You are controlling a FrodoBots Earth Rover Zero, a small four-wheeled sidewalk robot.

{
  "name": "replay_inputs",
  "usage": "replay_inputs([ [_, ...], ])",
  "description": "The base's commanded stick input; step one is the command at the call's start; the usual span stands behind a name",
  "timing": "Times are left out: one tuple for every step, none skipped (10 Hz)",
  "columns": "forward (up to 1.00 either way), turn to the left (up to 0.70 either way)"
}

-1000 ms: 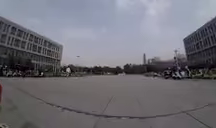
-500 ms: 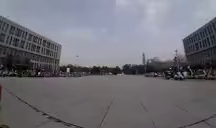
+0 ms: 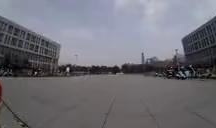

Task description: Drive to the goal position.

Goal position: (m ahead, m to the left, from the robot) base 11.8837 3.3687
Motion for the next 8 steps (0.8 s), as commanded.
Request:
replay_inputs([
  [0.85,0.00],
  [0.85,0.00],
  [0.85,0.00],
  [0.85,0.00],
  [0.85,0.00],
  [0.85,0.00],
  [0.85,0.00],
  [0.85,0.00],
])
